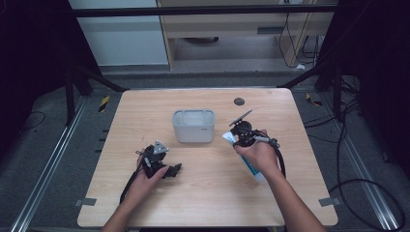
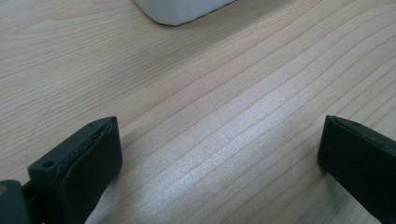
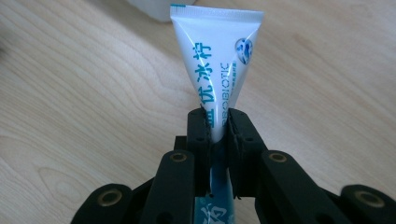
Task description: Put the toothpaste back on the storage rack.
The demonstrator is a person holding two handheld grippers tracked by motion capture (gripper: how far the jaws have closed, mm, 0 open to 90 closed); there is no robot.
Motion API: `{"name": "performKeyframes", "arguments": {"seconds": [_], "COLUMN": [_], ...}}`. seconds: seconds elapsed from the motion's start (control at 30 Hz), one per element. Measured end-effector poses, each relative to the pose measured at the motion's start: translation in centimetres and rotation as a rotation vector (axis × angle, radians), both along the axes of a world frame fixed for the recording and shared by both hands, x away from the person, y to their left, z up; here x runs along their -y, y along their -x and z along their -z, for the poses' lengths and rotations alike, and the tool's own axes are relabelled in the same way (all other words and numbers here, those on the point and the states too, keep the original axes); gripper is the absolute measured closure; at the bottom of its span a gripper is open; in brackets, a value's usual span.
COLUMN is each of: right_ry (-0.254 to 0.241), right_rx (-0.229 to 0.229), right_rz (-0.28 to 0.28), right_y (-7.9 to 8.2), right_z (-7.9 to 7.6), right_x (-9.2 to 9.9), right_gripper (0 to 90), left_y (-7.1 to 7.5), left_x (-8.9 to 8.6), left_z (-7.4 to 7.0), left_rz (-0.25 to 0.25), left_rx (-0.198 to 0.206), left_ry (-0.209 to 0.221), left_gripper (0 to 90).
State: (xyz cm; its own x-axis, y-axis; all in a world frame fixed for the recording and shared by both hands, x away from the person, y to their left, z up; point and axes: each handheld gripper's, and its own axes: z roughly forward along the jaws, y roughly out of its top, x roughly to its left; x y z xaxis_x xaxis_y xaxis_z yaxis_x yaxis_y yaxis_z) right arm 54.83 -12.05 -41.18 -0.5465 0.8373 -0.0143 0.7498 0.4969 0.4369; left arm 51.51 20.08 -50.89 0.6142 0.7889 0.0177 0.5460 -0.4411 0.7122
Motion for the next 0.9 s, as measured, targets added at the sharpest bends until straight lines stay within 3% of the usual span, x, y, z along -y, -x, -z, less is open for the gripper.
{"name": "performKeyframes", "arguments": {"seconds": [0.57,0.9], "right_ry": [-0.069,-0.116], "right_rx": [0.094,0.181], "right_rz": [0.007,0.030], "right_y": [-0.3,-0.4], "right_z": [-2.0,-3.6], "right_x": [0.6,1.2], "right_gripper": [80.3,80.8], "left_y": [0.0,0.0], "left_x": [0.0,0.0], "left_z": [0.0,0.0], "left_rz": [0.000,0.000], "left_rx": [0.001,0.000], "left_ry": [-0.001,0.000], "left_gripper": [0.0,0.0]}}
